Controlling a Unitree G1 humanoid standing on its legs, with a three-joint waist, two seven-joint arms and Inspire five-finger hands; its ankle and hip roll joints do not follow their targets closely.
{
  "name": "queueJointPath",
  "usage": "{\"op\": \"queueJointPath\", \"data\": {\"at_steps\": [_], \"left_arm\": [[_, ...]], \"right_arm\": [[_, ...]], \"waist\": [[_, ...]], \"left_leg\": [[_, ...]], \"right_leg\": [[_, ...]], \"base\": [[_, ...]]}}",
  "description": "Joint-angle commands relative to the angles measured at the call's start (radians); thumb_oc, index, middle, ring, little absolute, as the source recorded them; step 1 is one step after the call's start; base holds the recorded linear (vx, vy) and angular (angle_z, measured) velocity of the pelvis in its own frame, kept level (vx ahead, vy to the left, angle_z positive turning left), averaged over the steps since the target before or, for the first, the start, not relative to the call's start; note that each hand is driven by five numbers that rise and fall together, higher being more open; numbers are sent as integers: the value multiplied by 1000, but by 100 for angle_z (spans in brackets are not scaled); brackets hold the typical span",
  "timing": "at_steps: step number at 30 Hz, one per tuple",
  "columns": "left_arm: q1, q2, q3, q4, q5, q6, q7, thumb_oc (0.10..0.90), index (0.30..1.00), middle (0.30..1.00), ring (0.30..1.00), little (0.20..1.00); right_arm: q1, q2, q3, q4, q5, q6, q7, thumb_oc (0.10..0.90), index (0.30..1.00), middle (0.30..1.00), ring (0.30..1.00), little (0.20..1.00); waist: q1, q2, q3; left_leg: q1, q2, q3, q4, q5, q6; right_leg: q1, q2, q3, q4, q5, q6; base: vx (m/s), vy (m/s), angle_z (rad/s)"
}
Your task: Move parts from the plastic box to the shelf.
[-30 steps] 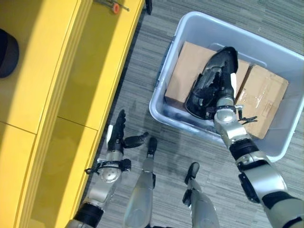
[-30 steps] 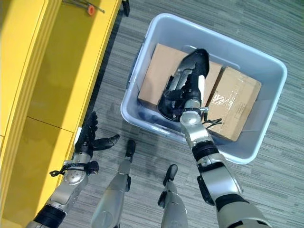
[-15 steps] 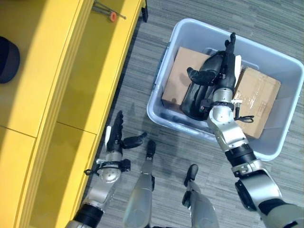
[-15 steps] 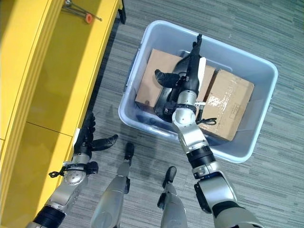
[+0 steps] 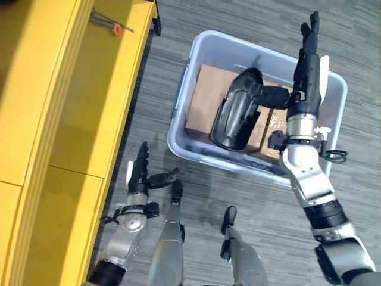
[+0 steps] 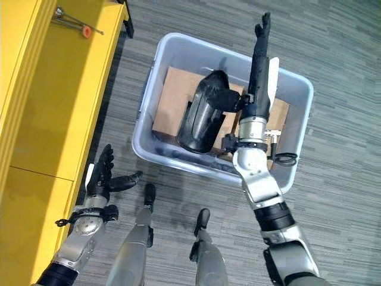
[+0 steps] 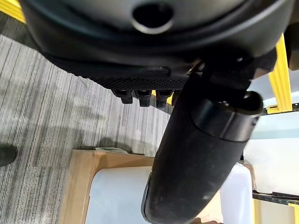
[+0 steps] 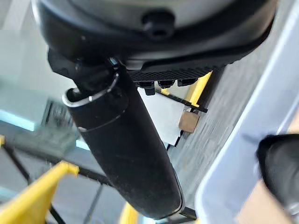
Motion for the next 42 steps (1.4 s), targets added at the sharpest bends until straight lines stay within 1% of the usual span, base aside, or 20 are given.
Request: {"op": "queueJointPath", "data": {"at_steps": [1, 2, 4, 6, 8, 9, 11, 12, 14, 16, 17, 19, 20, 21, 22, 27, 29, 30, 37, 42], "left_arm": [[59, 52, 79, -89, 48, -81, -40, 900, 1000, 1000, 1000, 1000], [72, 63, 93, -90, 51, -87, -55, 900, 1000, 1000, 1000, 1000], [78, 74, 96, -91, 46, -96, -72, 900, 1000, 1000, 1000, 1000], [76, 80, 98, -88, 49, -96, -84, 900, 1000, 1000, 1000, 1000], [71, 89, 92, -86, 52, -100, -91, 900, 1000, 1000, 1000, 1000], [69, 88, 92, -86, 52, -102, -95, 900, 1000, 1000, 1000, 1000], [65, 90, 91, -82, 53, -103, -95, 900, 1000, 1000, 1000, 1000], [58, 100, 83, -78, 54, -106, -100, 900, 1000, 1000, 1000, 1000], [51, 102, 80, -70, 54, -109, -103, 900, 1000, 1000, 1000, 1000], [41, 105, 73, -59, 51, -112, -105, 900, 1000, 1000, 1000, 1000], [34, 103, 71, -54, 50, -115, -103, 900, 1000, 1000, 1000, 1000], [24, 100, 69, -41, 47, -117, -97, 900, 1000, 1000, 1000, 1000], [16, 101, 66, -35, 46, -117, -94, 900, 1000, 1000, 1000, 1000], [9, 105, 64, -34, 52, -116, -91, 900, 1000, 1000, 1000, 1000], [5, 102, 65, -34, 54, -116, -89, 900, 1000, 1000, 1000, 1000], [-5, 94, 62, -29, 62, -112, -80, 900, 1000, 1000, 1000, 1000], [-8, 93, 62, -29, 61, -112, -77, 900, 1000, 1000, 1000, 1000], [-11, 88, 58, -28, 60, -114, -71, 900, 1000, 1000, 1000, 1000], [-22, 78, 55, -17, 55, -119, -57, 900, 1000, 1000, 1000, 1000], [-24, 67, 50, -14, 52, -120, -54, 900, 1000, 1000, 1000, 1000]], "right_arm": [[-64, -111, -31, -57, -137, -70, 62, 900, 1000, 1000, 1000, 1000], [-67, -208, -10, -51, -200, -60, 106, 900, 1000, 1000, 1000, 1000], [-87, -310, 34, -31, -267, -53, 148, 900, 1000, 1000, 1000, 1000], [-106, -370, 74, -8, -319, -46, 184, 900, 1000, 1000, 1000, 1000], [-143, -439, 142, 36, -395, -33, 216, 900, 1000, 1000, 1000, 1000], [-175, -465, 180, 55, -418, -35, 224, 900, 1000, 1000, 1000, 1000], [-199, -485, 214, 72, -446, -35, 235, 900, 1000, 1000, 1000, 1000], [-238, -514, 281, 124, -490, -32, 263, 900, 1000, 1000, 1000, 1000], [-294, -531, 357, 164, -538, -33, 279, 900, 1000, 1000, 1000, 1000], [-346, -537, 425, 223, -581, -27, 291, 900, 1000, 1000, 1000, 1000], [-392, -531, 482, 259, -609, -27, 292, 900, 1000, 1000, 1000, 1000], [-429, -520, 522, 288, -635, -19, 300, 900, 1000, 1000, 1000, 1000], [-458, -521, 559, 304, -678, -16, 303, 900, 1000, 1000, 1000, 1000], [-531, -518, 647, 345, -779, -13, 313, 900, 1000, 1000, 1000, 1000], [-548, -511, 664, 351, -801, -11, 314, 900, 1000, 1000, 1000, 1000], [-603, -499, 716, 370, -920, 2, 303, 900, 1000, 1000, 1000, 1000], [-608, -500, 716, 366, -934, 7, 299, 900, 1000, 1000, 1000, 1000], [-620, -489, 708, 373, -956, 17, 277, 900, 1000, 1000, 1000, 1000], [-650, -477, 708, 380, -983, 34, 257, 900, 1000, 1000, 1000, 1000], [-631, -459, 703, 405, -987, 41, 256, 900, 1000, 1000, 1000, 1000]], "waist": [[-18, -50, -103], [-19, -58, -104], [-19, -63, -102], [-19, -64, -102], [-14, -67, -100], [-16, -63, -98], [-15, -62, -96], [-8, -62, -93], [-7, -60, -89], [-3, -58, -85], [-2, -55, -82], [-2, -52, -76], [2, -51, -73], [9, -47, -65], [8, -44, -63], [12, -34, -57], [12, -32, -55], [16, -26, -49], [18, -18, -34], [23, -11, -18]], "left_leg": [[120, 55, 24, -6, -111, -44], [122, 58, 27, -6, -111, -46], [123, 63, 29, -6, -109, -49], [123, 66, 30, -7, -108, -50], [122, 67, 28, -7, -106, -52], [122, 68, 28, -7, -106, -53], [122, 69, 26, -7, -105, -54], [121, 69, 25, -7, -103, -55], [120, 70, 24, -6, -103, -56], [118, 71, 22, -6, -101, -56], [117, 72, 22, -5, -101, -56], [112, 73, 21, -5, -99, -56], [109, 73, 20, -5, -98, -56], [100, 72, 16, -4, -95, -57], [97, 71, 14, -5, -95, -58], [84, 66, 9, -6, -94, -58], [81, 65, 8, -6, -93, -58], [73, 64, 5, -6, -91, -59], [56, 61, 2, -6, -85, -61], [45, 58, -1, -6, -83, -61]], "right_leg": [[-39, -29, 31, 33, 33, 5], [-40, -24, 33, 34, 34, 4], [-42, -20, 36, 32, 36, 3], [-43, -18, 39, 31, 37, 2], [-45, -16, 38, 33, 37, 2], [-46, -15, 37, 35, 36, 2], [-47, -15, 37, 36, 36, 1], [-48, -14, 35, 39, 35, 0], [-50, -13, 35, 42, 33, -1], [-53, -13, 35, 44, 33, -2], [-55, -13, 36, 47, 32, -3], [-60, -11, 35, 50, 31, -4], [-63, -10, 35, 50, 31, -4], [-68, -9, 34, 51, 32, -5], [-71, -9, 33, 51, 31, -5], [-79, -11, 28, 55, 29, -6], [-82, -12, 27, 57, 29, -6], [-88, -13, 24, 58, 30, -7], [-101, -14, 22, 58, 34, -7], [-110, -18, 15, 65, 34, -6]], "base": [[-14, -63, -10], [-25, -50, -12], [-28, -41, -12], [-15, -31, -12], [-16, -29, -15], [-14, -23, -5], [0, 0, 0], [0, 0, 0], [-6, -17, -1], [-3, -12, -2], [-10, -25, 6], [-8, -13, 2], [-23, -37, -2], [-21, -36, -4], [-18, -40, -1], [-6, -7, 6], [-12, -4, 11], [-11, 1, 6], [-3, 0, 1], [0, 0, 0]]}}
